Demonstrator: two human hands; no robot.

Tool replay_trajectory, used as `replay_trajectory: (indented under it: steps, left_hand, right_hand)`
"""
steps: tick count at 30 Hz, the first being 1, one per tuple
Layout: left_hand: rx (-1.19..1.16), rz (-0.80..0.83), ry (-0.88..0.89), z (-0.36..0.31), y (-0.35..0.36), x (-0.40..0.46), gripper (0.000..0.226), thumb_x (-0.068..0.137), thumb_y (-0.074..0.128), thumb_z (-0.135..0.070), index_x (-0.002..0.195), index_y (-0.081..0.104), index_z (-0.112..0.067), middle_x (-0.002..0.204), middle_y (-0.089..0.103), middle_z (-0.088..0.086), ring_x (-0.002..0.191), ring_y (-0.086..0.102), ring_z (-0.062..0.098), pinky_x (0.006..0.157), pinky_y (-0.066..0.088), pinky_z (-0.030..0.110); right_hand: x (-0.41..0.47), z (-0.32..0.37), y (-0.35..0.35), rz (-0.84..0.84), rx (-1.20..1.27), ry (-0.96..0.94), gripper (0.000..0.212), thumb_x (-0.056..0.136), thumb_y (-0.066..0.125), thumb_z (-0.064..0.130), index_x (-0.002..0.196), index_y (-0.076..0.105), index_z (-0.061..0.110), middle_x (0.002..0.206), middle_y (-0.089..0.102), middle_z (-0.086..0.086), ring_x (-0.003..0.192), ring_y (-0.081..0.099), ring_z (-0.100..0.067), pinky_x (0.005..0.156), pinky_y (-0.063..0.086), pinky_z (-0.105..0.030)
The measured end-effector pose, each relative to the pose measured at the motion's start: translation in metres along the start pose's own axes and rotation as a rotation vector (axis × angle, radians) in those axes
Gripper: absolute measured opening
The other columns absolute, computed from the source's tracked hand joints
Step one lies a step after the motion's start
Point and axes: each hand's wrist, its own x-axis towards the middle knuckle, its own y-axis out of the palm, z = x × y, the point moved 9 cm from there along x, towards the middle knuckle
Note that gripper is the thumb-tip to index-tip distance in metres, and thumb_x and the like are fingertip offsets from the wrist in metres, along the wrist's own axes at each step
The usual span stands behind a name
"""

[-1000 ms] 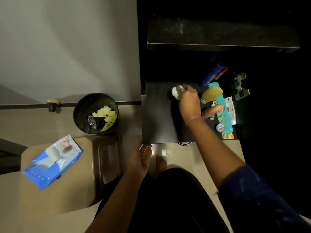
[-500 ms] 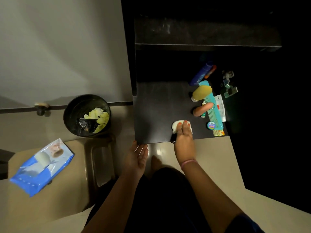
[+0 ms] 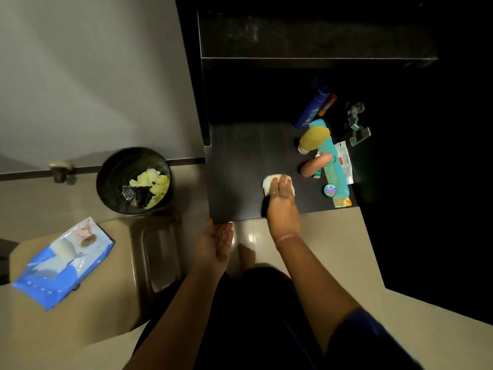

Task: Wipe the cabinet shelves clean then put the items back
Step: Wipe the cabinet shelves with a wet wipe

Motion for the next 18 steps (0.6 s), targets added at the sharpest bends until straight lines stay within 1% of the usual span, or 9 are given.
replay_trajectory:
  steps: [1, 3, 6, 9, 10, 11, 13, 15, 18]
  left_hand:
    - [0.003, 0.005, -0.006, -0.001, 0.0, 0.001, 0.038, 0.095, 0.051, -0.023, 0.129, 0.053, -0.007, 0.077, 0.073, 0.008, 0.061, 0.071, 0.013, 0.06, 0.058, 0.025]
    - [0.009, 0.011, -0.007, -0.004, -0.002, 0.003, 0.038, 0.095, 0.053, -0.021, 0.13, 0.053, -0.008, 0.073, 0.074, 0.008, 0.062, 0.072, 0.013, 0.063, 0.058, 0.026]
    - [0.061, 0.006, -0.006, -0.008, -0.004, 0.002, 0.035, 0.094, 0.055, -0.022, 0.126, 0.056, -0.009, 0.097, 0.069, 0.01, 0.081, 0.069, 0.016, 0.081, 0.056, 0.029]
    - [0.09, 0.007, -0.015, -0.006, -0.006, 0.0, 0.022, 0.093, 0.055, -0.027, 0.107, 0.062, -0.011, 0.114, 0.064, 0.01, 0.095, 0.064, 0.017, 0.086, 0.051, 0.03]
    - [0.082, 0.003, -0.013, -0.006, -0.007, -0.001, 0.022, 0.094, 0.055, -0.027, 0.106, 0.062, -0.011, 0.116, 0.062, 0.011, 0.1, 0.063, 0.018, 0.089, 0.049, 0.03]
    - [0.076, 0.002, -0.011, -0.005, -0.008, 0.001, 0.025, 0.094, 0.053, -0.026, 0.112, 0.061, -0.011, 0.118, 0.061, 0.011, 0.106, 0.061, 0.019, 0.094, 0.047, 0.03]
    - [0.075, 0.027, 0.009, -0.006, -0.008, 0.006, 0.032, 0.097, 0.048, -0.024, 0.123, 0.056, -0.009, 0.118, 0.062, 0.011, 0.113, 0.058, 0.019, 0.099, 0.046, 0.029]
    - [0.099, 0.04, 0.014, -0.01, -0.006, 0.006, 0.028, 0.098, 0.043, -0.027, 0.11, 0.06, -0.008, 0.096, 0.069, 0.007, 0.093, 0.065, 0.019, 0.08, 0.052, 0.027]
    - [0.154, -0.037, 0.021, -0.015, -0.01, 0.005, 0.03, 0.098, 0.037, -0.033, 0.087, 0.058, -0.015, 0.067, 0.066, 0.001, 0.071, 0.058, 0.015, 0.065, 0.046, 0.028]
  right_hand:
    - [-0.013, -0.014, 0.002, 0.012, -0.003, 0.008, 0.057, 0.092, 0.029, -0.011, 0.147, 0.018, -0.001, 0.155, 0.011, -0.023, 0.145, 0.011, -0.032, 0.119, 0.01, -0.033]
    - [-0.031, -0.042, -0.007, -0.087, 0.01, 0.056, 0.056, 0.09, 0.032, -0.013, 0.144, 0.032, 0.003, 0.153, 0.023, -0.019, 0.143, 0.022, -0.031, 0.117, 0.019, -0.032]
    - [-0.027, -0.065, -0.016, -0.169, 0.092, 0.219, 0.046, 0.09, 0.04, -0.01, 0.134, 0.049, 0.004, 0.143, 0.044, -0.017, 0.131, 0.04, -0.034, 0.111, 0.03, -0.032]
    - [-0.028, -0.049, -0.014, -0.244, 0.186, 0.373, 0.036, 0.09, 0.043, -0.008, 0.122, 0.059, -0.002, 0.13, 0.056, -0.021, 0.115, 0.05, -0.039, 0.1, 0.038, -0.029]
    - [-0.032, -0.032, -0.01, -0.246, 0.237, 0.384, 0.034, 0.09, 0.045, -0.007, 0.119, 0.061, -0.002, 0.124, 0.059, -0.022, 0.11, 0.053, -0.039, 0.095, 0.041, -0.028]
    - [-0.037, -0.011, -0.004, -0.247, 0.261, 0.34, 0.032, 0.089, 0.047, -0.007, 0.117, 0.061, -0.002, 0.119, 0.058, -0.022, 0.107, 0.054, -0.04, 0.092, 0.044, -0.031]
    - [-0.045, 0.047, 0.016, -0.103, 0.25, 0.119, 0.032, 0.087, 0.049, -0.006, 0.118, 0.058, -0.001, 0.119, 0.052, -0.022, 0.11, 0.048, -0.038, 0.094, 0.04, -0.041]
    - [-0.055, 0.098, 0.022, -0.029, 0.216, -0.155, 0.032, 0.085, 0.055, -0.003, 0.117, 0.058, -0.003, 0.118, 0.054, -0.023, 0.11, 0.049, -0.038, 0.093, 0.042, -0.044]
    - [-0.066, 0.131, 0.018, -0.022, 0.124, -0.466, 0.036, 0.072, 0.075, 0.012, 0.107, 0.068, 0.006, 0.103, 0.065, -0.009, 0.091, 0.062, -0.025, 0.077, 0.055, -0.03]
